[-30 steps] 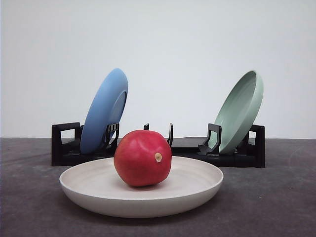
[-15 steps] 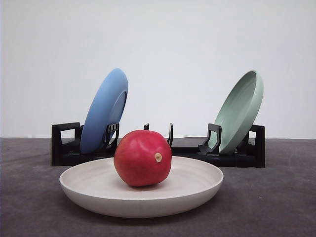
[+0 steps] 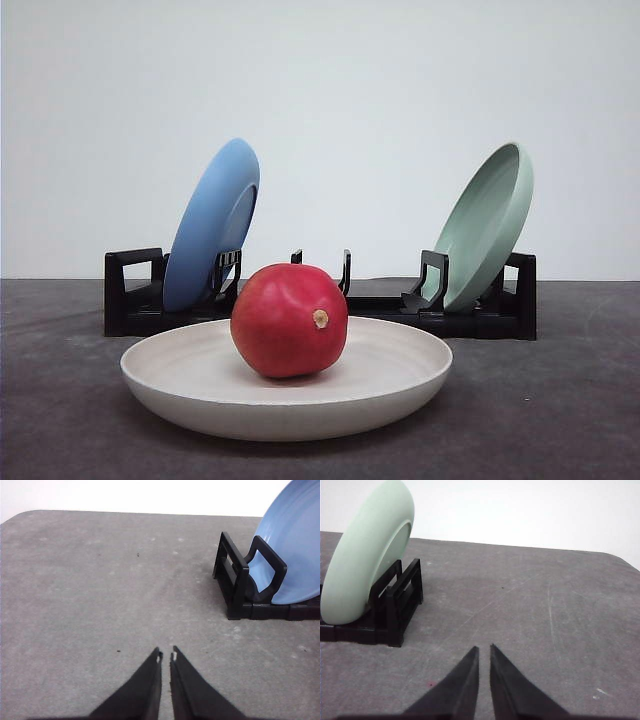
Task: Place pomegranate in white plate
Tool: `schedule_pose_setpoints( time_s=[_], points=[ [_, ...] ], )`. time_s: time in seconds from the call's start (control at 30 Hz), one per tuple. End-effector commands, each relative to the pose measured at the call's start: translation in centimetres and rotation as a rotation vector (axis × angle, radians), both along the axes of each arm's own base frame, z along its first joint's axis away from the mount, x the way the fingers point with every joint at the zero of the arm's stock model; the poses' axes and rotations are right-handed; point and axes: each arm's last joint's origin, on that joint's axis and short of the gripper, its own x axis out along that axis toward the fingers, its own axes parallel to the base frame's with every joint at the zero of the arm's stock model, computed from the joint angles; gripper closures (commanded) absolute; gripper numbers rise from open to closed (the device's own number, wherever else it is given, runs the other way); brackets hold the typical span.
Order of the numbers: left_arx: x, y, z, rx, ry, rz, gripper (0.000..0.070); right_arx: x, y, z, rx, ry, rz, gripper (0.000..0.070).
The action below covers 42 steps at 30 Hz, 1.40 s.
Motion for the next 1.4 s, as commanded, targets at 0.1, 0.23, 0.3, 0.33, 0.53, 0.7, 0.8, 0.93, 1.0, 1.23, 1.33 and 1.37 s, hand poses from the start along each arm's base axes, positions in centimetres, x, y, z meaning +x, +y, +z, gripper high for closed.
schedule_pose_setpoints(
  time_s=[0.1,0.23,0.3,0.33,0.53,0.7,0.8,0.93,1.0,1.23,1.33,1.37],
  points=[
    [0.05,0.0,-0.3,-0.004,0.007,0.0,0.0689,0.03,-0.02,-0.01,0.009,-0.01,-0.003,0.0664],
    [0.05,0.0,-0.3,-0.004,0.007,0.0,0.0689,0.03,-0.02,-0.01,0.009,-0.01,-0.003,0.0664],
    [0.05,0.0,-0.3,-0.004,0.007,0.0,0.0689,0.03,-0.02,-0.01,0.009,-0.01,-0.003,0.0664],
    [0.05,0.0,-0.3,-0.004,0.007,0.0,0.0689,0.03,-0.02,-0.01,0.009,-0.01,-0.003,0.0664],
    [0.05,0.0,-0.3,-0.004,0.007,0.0,0.0689,0.03,-0.02,-0.01,0.009,-0.01,-0.003,0.0664],
    [0.05,0.0,-0.3,-0.004,0.007,0.0,0.0689,0.03,-0.02,-0.01,0.009,-0.01,-0.003,0.0664],
    [0.05,0.0,-0.3,-0.004,0.007,0.0,0.0689,0.03,-0.02,-0.01,0.009,-0.01,-0.003,0.0664],
    [0.05,0.0,-0.3,-0.004,0.007,0.0,0.0689,0.03,-0.02,-0.01,0.009,-0.01,-0.003,0.0664],
    [0.05,0.0,-0.3,-0.004,0.007,0.0,0.0689,0.03,-0.02,-0.01,0.009,-0.01,-0.003,0.0664],
    [0.05,0.0,-0.3,-0.004,0.007,0.0,0.0689,0.03,-0.02,-0.01,0.009,-0.01,-0.003,0.0664],
    [0.05,0.0,-0.3,-0.004,0.007,0.0,0.0689,0.03,-0.02,-0.01,0.009,-0.01,-0.003,0.0664],
    [0.05,0.0,-0.3,-0.004,0.007,0.0,0.0689,0.03,-0.02,-0.01,0.009,-0.01,-0.003,0.0664]
  ],
)
